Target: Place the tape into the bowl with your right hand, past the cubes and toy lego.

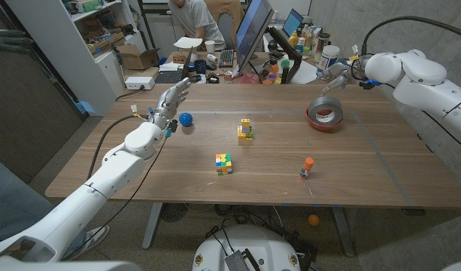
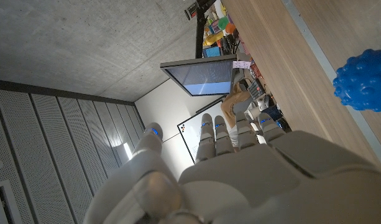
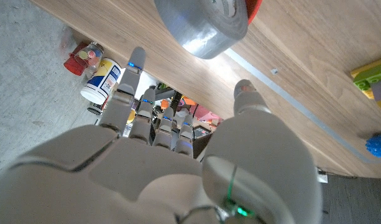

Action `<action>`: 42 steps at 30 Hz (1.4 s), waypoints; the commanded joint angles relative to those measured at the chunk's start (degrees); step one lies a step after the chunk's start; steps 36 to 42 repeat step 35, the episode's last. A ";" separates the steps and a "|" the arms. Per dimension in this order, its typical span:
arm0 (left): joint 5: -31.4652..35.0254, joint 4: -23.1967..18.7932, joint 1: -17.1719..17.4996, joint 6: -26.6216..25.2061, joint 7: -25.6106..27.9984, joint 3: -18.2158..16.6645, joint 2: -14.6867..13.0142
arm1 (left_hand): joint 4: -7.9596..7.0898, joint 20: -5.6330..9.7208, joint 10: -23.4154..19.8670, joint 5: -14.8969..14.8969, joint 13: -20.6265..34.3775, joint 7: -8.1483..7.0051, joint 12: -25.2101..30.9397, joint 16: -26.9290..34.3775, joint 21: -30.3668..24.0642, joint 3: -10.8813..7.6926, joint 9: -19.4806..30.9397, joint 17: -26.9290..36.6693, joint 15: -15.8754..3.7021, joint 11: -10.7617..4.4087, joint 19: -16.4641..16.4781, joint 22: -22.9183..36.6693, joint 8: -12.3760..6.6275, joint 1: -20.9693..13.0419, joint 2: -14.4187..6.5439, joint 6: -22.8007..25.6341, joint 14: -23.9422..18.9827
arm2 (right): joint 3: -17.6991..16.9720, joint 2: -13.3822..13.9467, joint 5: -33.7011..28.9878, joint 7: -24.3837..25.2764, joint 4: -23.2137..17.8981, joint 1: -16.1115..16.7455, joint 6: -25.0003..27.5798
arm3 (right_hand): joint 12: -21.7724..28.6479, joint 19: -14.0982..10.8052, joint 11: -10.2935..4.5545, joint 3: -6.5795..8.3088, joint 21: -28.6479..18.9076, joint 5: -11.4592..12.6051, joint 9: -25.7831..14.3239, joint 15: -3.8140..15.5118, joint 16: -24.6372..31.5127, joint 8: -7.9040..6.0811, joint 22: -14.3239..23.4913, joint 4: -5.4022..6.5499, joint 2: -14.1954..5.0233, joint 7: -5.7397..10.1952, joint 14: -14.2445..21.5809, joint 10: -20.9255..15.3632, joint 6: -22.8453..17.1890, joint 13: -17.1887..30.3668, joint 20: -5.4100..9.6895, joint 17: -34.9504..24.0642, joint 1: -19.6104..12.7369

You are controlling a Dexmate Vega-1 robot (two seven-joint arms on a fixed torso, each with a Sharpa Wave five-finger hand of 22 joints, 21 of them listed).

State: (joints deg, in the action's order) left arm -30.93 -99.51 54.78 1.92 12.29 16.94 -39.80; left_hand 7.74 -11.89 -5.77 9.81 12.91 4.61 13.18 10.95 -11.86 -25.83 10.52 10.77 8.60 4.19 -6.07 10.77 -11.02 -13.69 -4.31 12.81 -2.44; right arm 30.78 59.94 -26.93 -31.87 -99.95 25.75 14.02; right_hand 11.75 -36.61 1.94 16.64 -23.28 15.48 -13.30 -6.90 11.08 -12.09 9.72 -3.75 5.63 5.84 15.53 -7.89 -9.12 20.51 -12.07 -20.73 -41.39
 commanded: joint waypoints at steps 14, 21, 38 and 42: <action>3.04 5.36 -2.35 8.91 -5.77 -2.92 -3.78 | 0.05 1.53 1.31 0.20 0.02 0.74 -0.28 -0.65 -0.85 -0.71 0.28 0.20 -0.69 0.34 1.46 0.33 -0.11 -0.59 -0.11 0.14 3.28 | -12.07 -11.94 23.16 38.32 -6.68 18.62 -1.40 | 0.45 1.35 0.18 0.66 2.78 0.63 0.48 -0.64 0.52 -0.76 -0.06 0.36 -1.61 -0.28 -0.08 -2.34 -2.61 -1.16 -0.12 1.15 0.46; 2.61 7.54 -2.71 11.47 -9.19 -3.83 -5.31 | 0.08 1.52 1.54 0.20 -0.03 0.64 -0.37 -0.64 -0.43 -0.75 0.28 0.16 -0.79 0.19 0.47 0.32 -0.12 -0.68 -0.15 0.18 3.72 | -10.78 -16.27 26.06 44.40 -5.92 20.31 -3.53 | 0.71 0.95 0.07 0.65 3.20 0.56 0.60 -0.42 0.71 -0.85 -0.07 0.28 -1.71 -0.15 0.46 -3.43 -3.24 -1.54 -0.04 1.61 0.53; 1.05 8.88 -1.98 13.46 -12.59 -4.37 -6.17 | 0.08 1.29 1.42 0.20 -0.11 0.41 -0.31 -0.42 -0.08 -0.79 0.28 0.12 -0.77 0.01 -0.47 0.31 -0.18 -0.76 -0.21 0.36 3.83 | -7.10 -18.02 26.77 47.12 -6.16 20.19 -2.91 | 0.78 1.08 -0.22 0.79 3.94 0.50 0.73 -0.89 0.92 -0.91 -0.05 0.01 -1.92 0.05 1.22 -4.21 -3.94 -1.97 -0.12 2.18 0.30; 1.05 8.88 -1.98 13.46 -12.59 -4.37 -6.17 | 0.08 1.29 1.42 0.20 -0.11 0.41 -0.31 -0.42 -0.08 -0.79 0.28 0.12 -0.77 0.01 -0.47 0.31 -0.18 -0.76 -0.21 0.36 3.83 | -7.10 -18.02 26.77 47.12 -6.16 20.19 -2.91 | 0.78 1.08 -0.22 0.79 3.94 0.50 0.73 -0.89 0.92 -0.91 -0.05 0.01 -1.92 0.05 1.22 -4.21 -3.94 -1.97 -0.12 2.18 0.30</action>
